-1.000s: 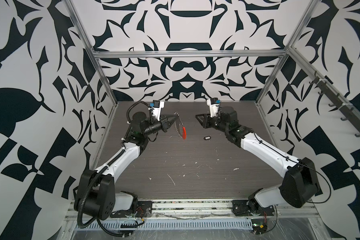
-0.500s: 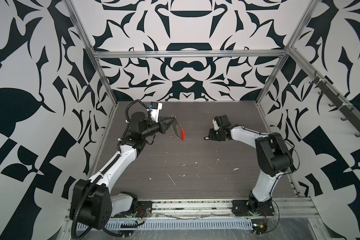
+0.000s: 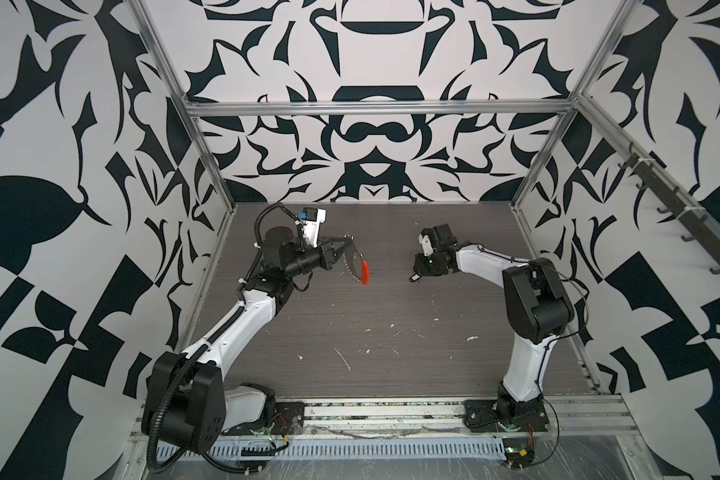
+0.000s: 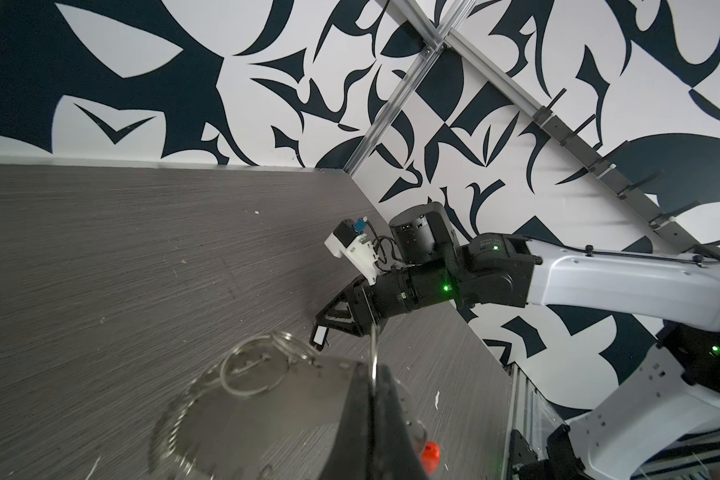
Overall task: Put the keys on the keyring
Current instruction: 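Release the disc with the right gripper and move it over the black key tag, then lower the right gripper and pinch the black key tag's key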
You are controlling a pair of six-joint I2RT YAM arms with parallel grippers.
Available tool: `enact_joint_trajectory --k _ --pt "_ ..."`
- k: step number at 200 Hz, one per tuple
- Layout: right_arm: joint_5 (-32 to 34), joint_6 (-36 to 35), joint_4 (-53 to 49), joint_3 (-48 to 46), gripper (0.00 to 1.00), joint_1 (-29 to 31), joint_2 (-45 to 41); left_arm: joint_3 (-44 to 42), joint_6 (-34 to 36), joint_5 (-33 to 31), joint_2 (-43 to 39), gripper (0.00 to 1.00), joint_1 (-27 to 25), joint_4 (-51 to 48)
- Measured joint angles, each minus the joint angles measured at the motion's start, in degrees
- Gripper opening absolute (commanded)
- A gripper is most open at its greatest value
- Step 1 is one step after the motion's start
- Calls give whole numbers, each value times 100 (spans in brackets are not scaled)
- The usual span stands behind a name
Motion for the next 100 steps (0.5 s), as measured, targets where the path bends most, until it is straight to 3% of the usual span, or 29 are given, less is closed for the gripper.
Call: enact_joint_trajectory --k 100 --pt "-260 -291 -4 92 41 0 275 2 -83 103 92 0 0 22"
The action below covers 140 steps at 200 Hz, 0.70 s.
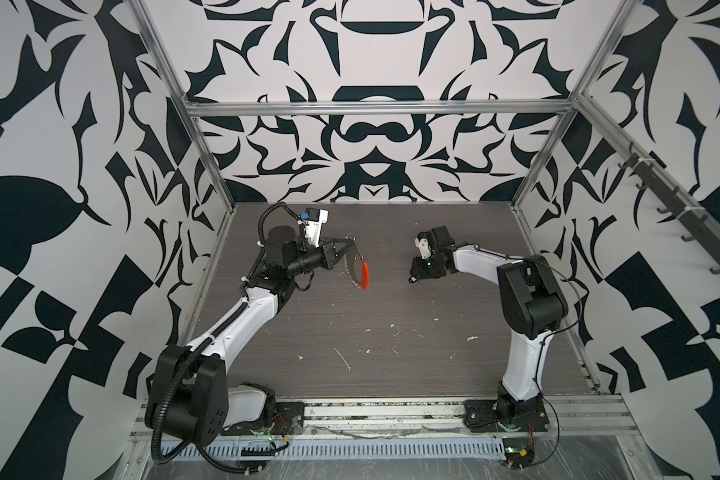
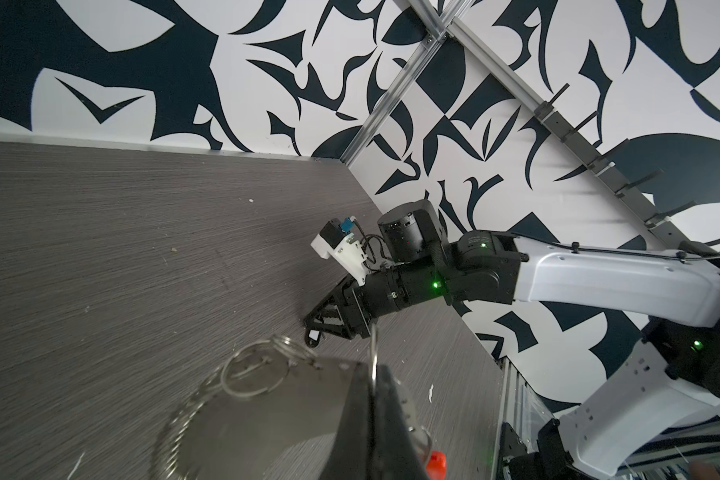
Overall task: Put the keys on the keyring
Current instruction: 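Lower the right gripper and pinch the black key tag's key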
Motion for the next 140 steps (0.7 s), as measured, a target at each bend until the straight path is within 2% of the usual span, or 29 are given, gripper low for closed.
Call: enact_joint_trajectory --k 22,62,109,140 --pt "0 -57 -2 72 38 0 33 0 -26 4 0 0 0 -2" --pt "2 -81 -11 74 24 0 63 0 -44 17 0 0 0 -2" --pt "4 7 57 -50 2 0 35 7 -44 37 0 0 0 -9" --pt "20 83 125 -162 0 0 -26 15 -44 66 -2 0 0 -15"
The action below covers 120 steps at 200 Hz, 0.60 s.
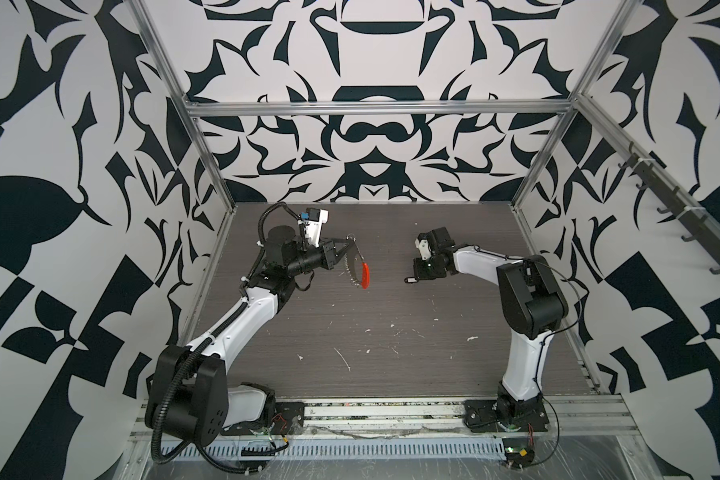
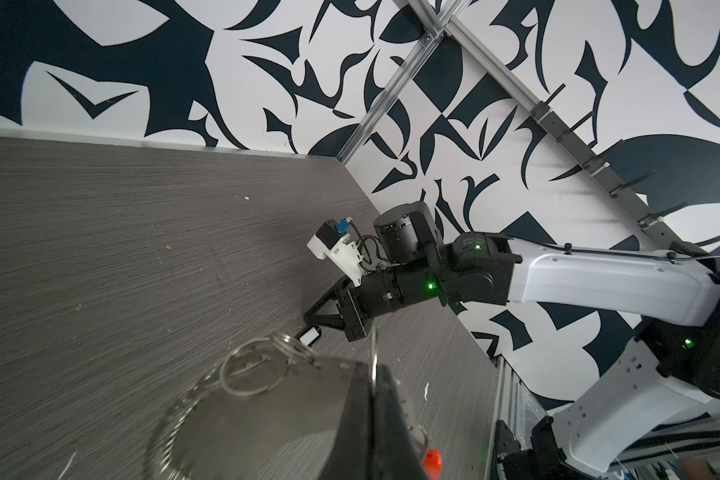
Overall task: Put the keys on the keyring
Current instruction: 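Lower the right gripper and pinch the black key tag's key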
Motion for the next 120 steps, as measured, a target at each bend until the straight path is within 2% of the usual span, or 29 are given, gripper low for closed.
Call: enact_joint_trajectory --k 26,60,77,120 --pt "52 42 35 -98 3 0 -72 17 0 11 2 0 0 -9" --pt "79 151 66 -122 21 0 -101 46 -2 42 2 0 0 -15" --pt "96 142 66 -133 26 0 -142 81 -2 48 2 0 0 -26" --pt "92 146 66 -240 28 0 -291 175 -24 76 2 0 0 -35"
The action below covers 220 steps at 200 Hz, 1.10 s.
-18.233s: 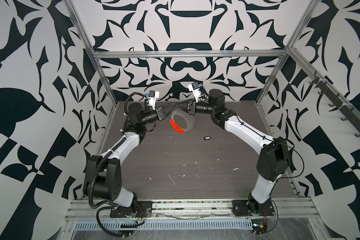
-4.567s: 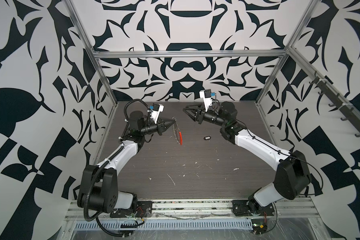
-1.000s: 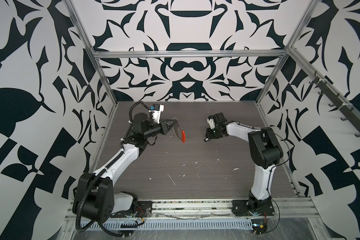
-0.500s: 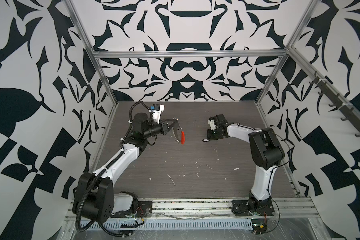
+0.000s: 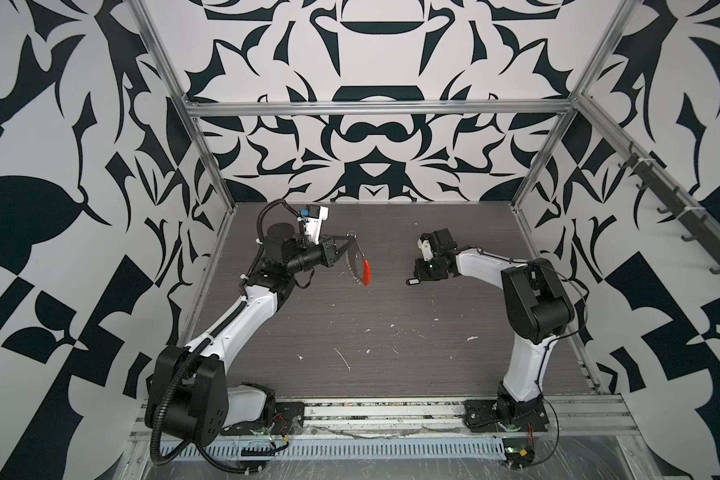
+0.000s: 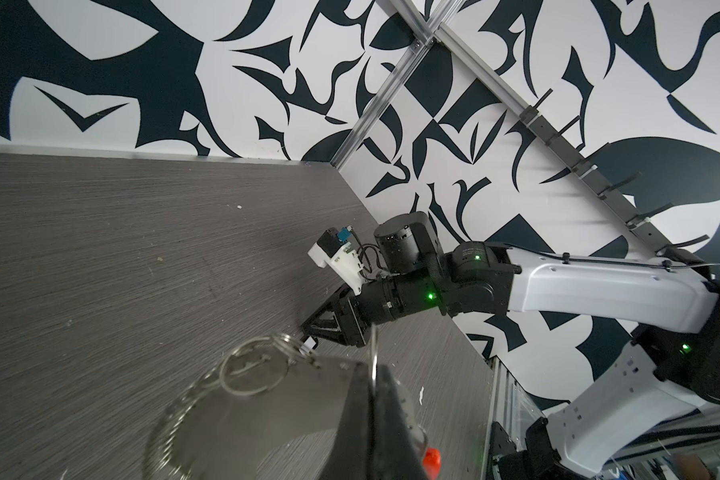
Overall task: Put the keys on the keyring
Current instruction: 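Lower the right gripper and pinch the black key tag's key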
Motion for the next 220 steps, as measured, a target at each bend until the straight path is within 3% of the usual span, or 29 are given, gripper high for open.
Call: enact_joint_trajectory --k 93,161,220 --pt "0 24 59 -404 29 0 -321 20 -13 11 0 0 0 -2" --pt "-63 160 267 -516 19 0 -321 20 -15 13 0 0 -4 -4" --pt "-109 175 337 -516 19 0 -319 20 -17 15 0 0 -11 -46"
